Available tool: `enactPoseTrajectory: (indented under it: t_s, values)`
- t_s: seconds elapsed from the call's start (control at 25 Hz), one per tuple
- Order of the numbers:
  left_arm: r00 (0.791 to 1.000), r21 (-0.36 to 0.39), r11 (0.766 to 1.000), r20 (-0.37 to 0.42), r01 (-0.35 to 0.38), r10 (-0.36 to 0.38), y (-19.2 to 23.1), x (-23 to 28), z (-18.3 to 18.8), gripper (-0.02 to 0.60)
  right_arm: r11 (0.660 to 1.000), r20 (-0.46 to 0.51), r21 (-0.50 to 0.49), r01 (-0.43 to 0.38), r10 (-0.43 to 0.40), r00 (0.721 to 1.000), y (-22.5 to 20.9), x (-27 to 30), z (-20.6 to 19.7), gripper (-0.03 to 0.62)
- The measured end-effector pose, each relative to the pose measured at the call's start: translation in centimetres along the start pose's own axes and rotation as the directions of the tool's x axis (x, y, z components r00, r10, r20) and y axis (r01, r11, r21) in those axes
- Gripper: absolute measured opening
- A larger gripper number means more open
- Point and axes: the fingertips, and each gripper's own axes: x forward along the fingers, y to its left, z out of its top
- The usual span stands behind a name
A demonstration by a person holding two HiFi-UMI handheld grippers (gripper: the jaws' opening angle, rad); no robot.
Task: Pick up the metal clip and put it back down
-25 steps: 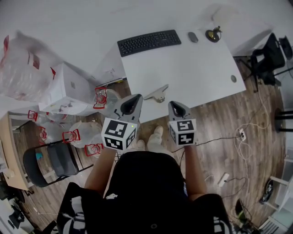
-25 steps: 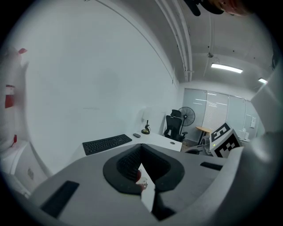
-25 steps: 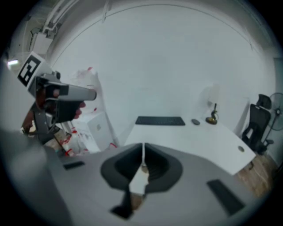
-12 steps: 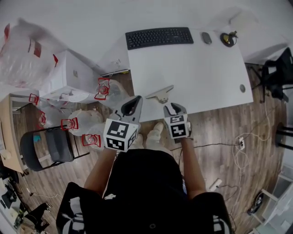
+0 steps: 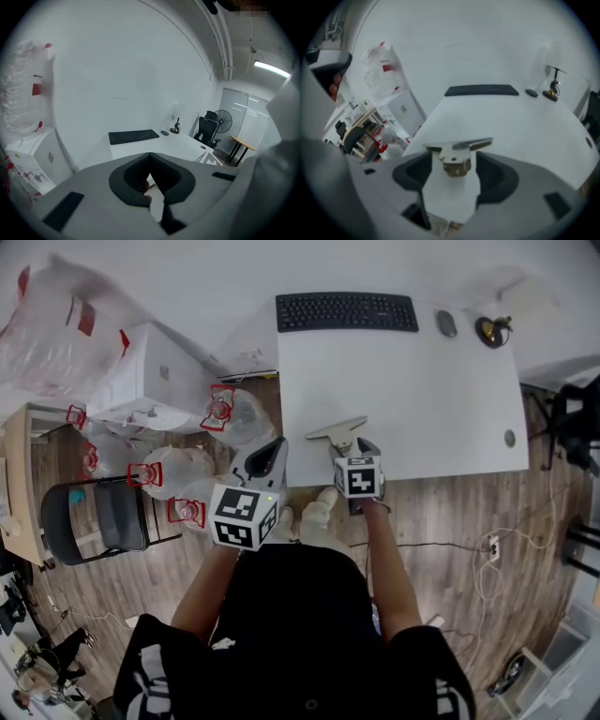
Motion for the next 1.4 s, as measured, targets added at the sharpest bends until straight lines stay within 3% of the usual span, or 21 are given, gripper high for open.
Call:
enactPoseTrajectory:
  t_s: [0.24,0.64,1.04,1.4]
  values:
    - [0.998,0.012,0.998,-0.012,-0.058,0.058,0.3,0.4,-0.3,0.020,1.000,-0.020,-0.013,-0.014,0.014,1.000,0.1,1.7,0.1,0.284]
    - [0.997,0.018,0.997,-0.021,-0.077,0.078,1.0,0.7,-0.6,0.020,0.998,-0.085,-0.062,-0.017,0.012,0.996,0.5,4.3,-0.6,0.285]
    - [0.999,0.046,0.999,-0.039,0.001,0.001,2.6,1.8,0.5,0.020,0.996,-0.116,-0.067,0.060,-0.067,0.991,-0.2,4.9,-0.8,0.285]
    - [0.996,0.083,0.993,-0.016,0.084,-0.083,2.6,3.0,2.6,0.020,0.996,-0.180,-0.030,0.081,-0.085,0.980,-0.1,4.9,-1.2,0.285]
